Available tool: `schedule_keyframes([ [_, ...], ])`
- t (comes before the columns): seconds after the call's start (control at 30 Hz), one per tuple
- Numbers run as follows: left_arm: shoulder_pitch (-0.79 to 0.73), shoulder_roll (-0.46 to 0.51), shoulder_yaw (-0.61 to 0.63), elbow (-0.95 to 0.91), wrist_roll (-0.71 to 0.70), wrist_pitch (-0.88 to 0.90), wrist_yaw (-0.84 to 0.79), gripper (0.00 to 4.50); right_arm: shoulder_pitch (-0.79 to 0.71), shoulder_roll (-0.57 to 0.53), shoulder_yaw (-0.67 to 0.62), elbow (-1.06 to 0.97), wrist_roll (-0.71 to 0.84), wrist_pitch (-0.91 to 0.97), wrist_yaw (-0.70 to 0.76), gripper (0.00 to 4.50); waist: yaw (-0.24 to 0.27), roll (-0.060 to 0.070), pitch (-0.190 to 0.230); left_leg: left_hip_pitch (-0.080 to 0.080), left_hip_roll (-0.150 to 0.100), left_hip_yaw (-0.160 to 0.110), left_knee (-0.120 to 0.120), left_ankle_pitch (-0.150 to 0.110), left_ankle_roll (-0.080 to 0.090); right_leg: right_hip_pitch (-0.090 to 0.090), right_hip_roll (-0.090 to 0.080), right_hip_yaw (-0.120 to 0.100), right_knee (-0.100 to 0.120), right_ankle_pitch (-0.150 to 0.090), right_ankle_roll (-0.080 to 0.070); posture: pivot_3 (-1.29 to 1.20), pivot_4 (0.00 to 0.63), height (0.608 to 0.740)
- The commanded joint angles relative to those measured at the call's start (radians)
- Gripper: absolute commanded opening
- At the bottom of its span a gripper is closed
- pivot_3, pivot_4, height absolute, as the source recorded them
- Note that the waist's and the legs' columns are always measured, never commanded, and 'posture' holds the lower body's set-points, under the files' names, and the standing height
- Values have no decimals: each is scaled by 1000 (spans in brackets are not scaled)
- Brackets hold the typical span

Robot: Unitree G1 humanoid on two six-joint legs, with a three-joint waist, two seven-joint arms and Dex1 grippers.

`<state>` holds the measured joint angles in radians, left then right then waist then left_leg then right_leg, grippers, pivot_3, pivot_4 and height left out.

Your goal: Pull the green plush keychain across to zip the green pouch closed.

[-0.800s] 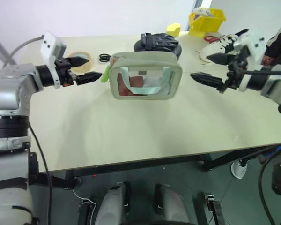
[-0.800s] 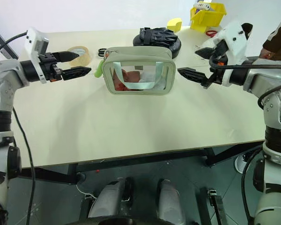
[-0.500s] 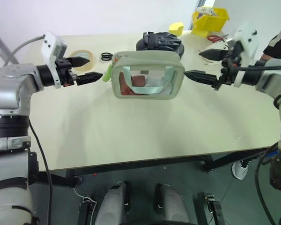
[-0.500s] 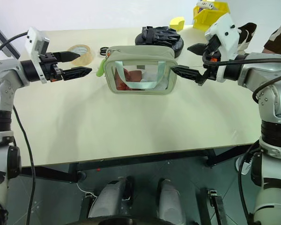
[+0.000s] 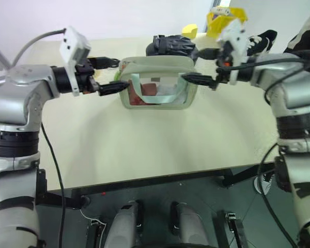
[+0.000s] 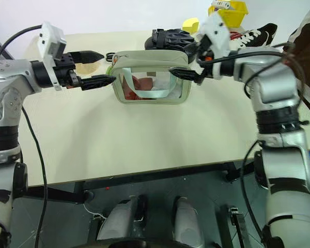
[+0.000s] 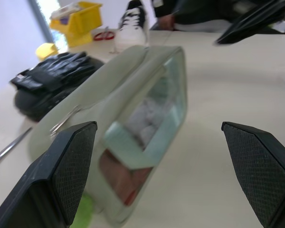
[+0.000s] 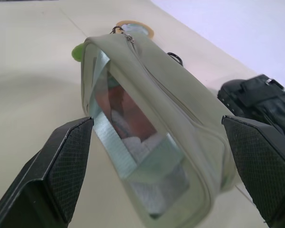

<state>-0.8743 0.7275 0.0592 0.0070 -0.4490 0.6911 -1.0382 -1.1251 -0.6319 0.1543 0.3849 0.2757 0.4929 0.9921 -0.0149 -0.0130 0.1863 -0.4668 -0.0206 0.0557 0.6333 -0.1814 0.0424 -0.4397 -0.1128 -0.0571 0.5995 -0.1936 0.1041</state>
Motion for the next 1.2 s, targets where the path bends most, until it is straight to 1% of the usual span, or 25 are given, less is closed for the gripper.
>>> schedule_keyframes([
  [0.03,1,4,16,-44,-22,13,18,4478,-97,52,14,168,-61,-111,31,4500,-1,0,0,1,0,0,0,0,0,1,0,0,0,0,0,0,150,740],
  [0.17,58,12,38,-99,-36,25,47,4478,-198,167,64,439,-155,-254,42,4500,-5,0,0,1,0,1,-1,0,0,0,0,0,2,0,1,0,150,740],
  [0.3,85,24,51,-131,-47,40,71,4478,-256,221,58,583,-198,-325,55,4500,-2,0,1,3,0,0,-1,0,0,0,1,0,6,0,1,0,150,740],
  [0.37,90,28,54,-140,-54,46,78,4478,-273,233,50,624,-213,-348,61,4500,1,1,1,3,0,0,0,1,-1,0,0,0,11,0,2,0,150,740],
  [0.47,105,42,70,-155,-64,57,96,4500,-294,252,55,683,-244,-390,72,3664,-2,1,1,3,-1,0,0,1,-1,0,0,0,11,0,2,0,150,740],
  [0.6,113,49,77,-162,-70,63,107,4500,-304,260,49,717,-274,-445,76,1577,-6,1,1,5,-1,0,-1,1,-2,0,0,0,12,-1,2,0,150,740],
  [0.63,116,54,81,-160,-71,63,109,4500,-306,259,45,717,-277,-459,78,993,-6,1,1,5,-1,0,-1,1,-2,-1,0,0,12,-1,2,0,150,740],
  [0.67,118,59,85,-155,-71,64,112,4500,-308,257,42,715,-281,-472,81,545,-6,1,1,5,-1,0,-1,1,-2,-1,0,0,12,-1,2,0,150,740],
  [0.77,126,81,91,-139,-67,55,111,4500,-312,247,33,698,-285,-497,102,545,-6,1,1,5,-1,0,-2,1,-2,-1,0,0,12,-1,2,0,150,740],
  [0.9,121,143,108,-83,-48,25,94,4500,-307,226,29,636,-281,-506,157,545,-7,2,1,5,-1,0,-2,1,-3,-1,0,0,12,-1,2,0,150,740],
  [1.0,106,195,138,-27,-52,17,78,4500,-269,198,32,487,-259,-440,230,545,-6,3,3,4,-1,0,-2,1,-3,-2,0,0,12,-1,2,0,150,740],
  [1.1,119,201,141,-28,-61,10,73,4500,-189,175,40,291,-242,-318,264,545,-1,3,3,4,0,0,-2,1,-3,-2,0,0,13,-1,3,0,150,740],
  [1.2,125,192,139,-37,-61,10,79,4500,-118,166,47,133,-237,-198,250,545,0,2,3,5,-1,0,-1,1,-3,-1,0,0,13,-2,3,0,150,740],
])
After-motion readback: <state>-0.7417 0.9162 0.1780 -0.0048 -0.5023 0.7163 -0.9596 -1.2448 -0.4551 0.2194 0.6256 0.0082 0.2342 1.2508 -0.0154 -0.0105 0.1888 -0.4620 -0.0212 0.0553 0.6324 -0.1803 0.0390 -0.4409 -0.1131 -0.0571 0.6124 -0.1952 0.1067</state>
